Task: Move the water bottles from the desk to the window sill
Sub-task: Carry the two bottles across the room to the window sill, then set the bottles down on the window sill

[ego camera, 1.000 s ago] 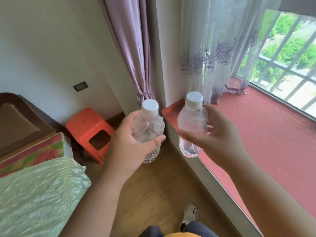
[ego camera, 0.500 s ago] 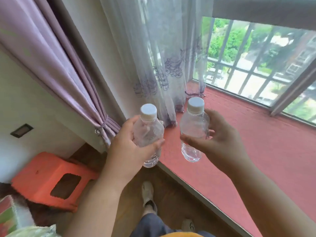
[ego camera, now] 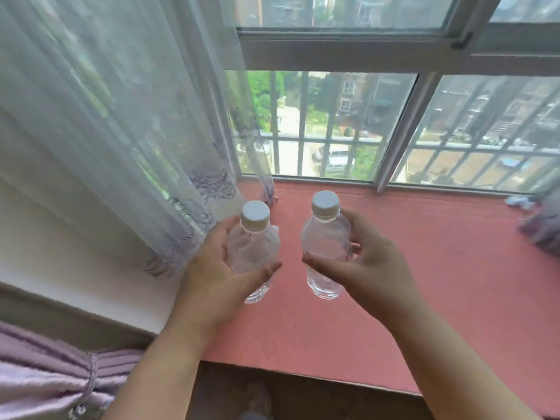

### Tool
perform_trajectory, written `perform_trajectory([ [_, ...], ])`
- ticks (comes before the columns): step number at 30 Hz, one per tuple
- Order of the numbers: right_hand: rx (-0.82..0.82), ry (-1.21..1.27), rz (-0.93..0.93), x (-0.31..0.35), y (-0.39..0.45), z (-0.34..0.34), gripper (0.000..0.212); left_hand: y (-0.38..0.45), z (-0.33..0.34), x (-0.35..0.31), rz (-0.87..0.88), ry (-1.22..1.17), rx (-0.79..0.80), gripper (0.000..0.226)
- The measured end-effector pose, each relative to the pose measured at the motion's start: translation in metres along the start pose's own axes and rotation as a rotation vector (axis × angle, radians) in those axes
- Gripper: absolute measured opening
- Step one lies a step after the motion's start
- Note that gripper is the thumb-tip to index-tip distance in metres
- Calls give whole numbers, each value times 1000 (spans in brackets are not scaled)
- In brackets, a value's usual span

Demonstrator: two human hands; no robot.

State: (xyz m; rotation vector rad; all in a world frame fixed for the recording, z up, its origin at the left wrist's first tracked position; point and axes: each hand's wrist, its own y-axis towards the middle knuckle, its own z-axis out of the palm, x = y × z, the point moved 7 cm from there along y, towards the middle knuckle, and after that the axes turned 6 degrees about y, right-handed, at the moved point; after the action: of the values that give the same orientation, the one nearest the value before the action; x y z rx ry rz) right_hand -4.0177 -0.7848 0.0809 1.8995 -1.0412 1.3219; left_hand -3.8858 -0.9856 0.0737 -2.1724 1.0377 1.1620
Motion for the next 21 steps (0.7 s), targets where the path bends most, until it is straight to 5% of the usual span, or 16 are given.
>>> perform_trajectory([
  [10,-90,16,182,-43,9,23,66,66,31,31,60,23,228,77],
  [21,-33,3,284,-113,59,14,70,130,86,51,110,210,282,69],
])
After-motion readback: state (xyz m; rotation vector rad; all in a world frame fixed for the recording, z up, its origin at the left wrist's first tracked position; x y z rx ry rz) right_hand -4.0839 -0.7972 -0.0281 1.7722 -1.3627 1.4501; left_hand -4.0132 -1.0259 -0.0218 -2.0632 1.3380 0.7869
